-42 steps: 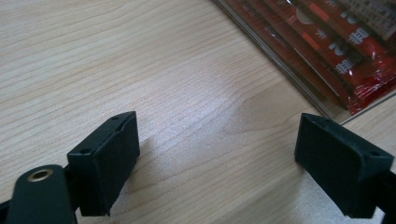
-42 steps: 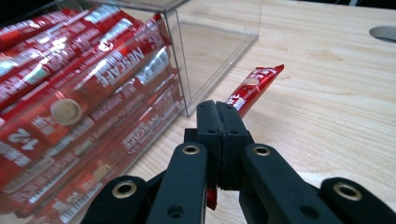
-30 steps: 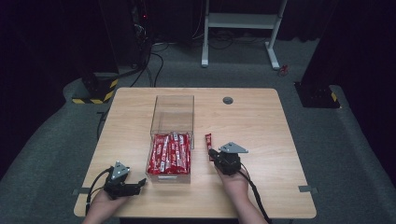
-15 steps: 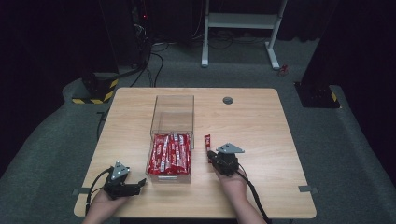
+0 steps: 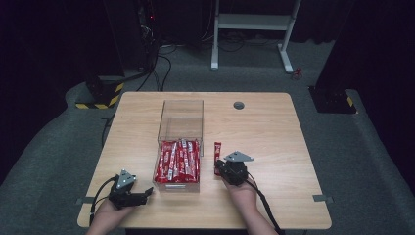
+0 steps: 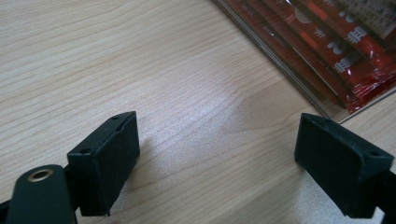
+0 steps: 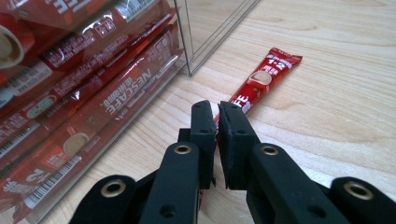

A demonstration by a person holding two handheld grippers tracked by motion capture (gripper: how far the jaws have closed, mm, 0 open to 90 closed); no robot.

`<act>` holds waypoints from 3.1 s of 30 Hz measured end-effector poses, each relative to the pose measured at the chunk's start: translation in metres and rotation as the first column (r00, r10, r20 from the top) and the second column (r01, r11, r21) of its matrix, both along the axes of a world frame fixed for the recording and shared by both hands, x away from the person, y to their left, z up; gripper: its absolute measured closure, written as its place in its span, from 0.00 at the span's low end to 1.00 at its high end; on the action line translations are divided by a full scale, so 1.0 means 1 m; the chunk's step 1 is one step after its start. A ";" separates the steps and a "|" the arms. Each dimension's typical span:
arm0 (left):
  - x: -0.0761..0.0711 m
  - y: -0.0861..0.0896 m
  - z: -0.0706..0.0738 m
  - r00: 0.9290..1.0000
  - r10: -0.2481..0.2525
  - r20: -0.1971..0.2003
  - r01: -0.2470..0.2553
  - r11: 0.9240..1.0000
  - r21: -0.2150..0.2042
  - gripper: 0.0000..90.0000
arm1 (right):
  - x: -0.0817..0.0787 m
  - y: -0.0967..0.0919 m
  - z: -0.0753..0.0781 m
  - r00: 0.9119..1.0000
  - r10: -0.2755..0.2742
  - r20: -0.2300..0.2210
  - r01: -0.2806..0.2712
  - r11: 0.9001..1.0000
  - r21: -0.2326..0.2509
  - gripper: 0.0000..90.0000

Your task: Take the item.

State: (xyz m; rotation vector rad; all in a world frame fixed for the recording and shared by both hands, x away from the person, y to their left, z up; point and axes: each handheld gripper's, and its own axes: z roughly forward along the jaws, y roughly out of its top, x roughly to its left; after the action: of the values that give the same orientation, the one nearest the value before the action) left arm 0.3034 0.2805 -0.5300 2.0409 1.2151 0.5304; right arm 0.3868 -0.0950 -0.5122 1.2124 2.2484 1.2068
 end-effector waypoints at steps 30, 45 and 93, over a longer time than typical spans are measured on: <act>0.000 0.000 0.000 1.000 -0.001 -0.001 0.001 1.000 0.001 0.16 | -0.011 -0.003 0.025 0.997 0.032 0.075 -0.036 0.998 0.052 0.51; 0.000 0.000 0.000 1.000 0.000 0.000 0.000 1.000 0.000 0.16 | -0.015 -0.011 0.039 0.991 0.019 0.136 -0.029 0.997 0.066 0.41; 0.000 0.000 0.000 1.000 -0.006 -0.001 0.006 1.000 0.003 0.16 | -0.030 -0.133 -0.001 0.986 -0.167 0.023 0.169 0.976 -0.140 0.23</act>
State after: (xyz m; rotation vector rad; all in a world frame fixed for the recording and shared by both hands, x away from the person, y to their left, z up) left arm 0.3036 0.2808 -0.5300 2.0465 1.2083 0.5286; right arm 0.3571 -0.2277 -0.5128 1.3073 2.1340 0.9719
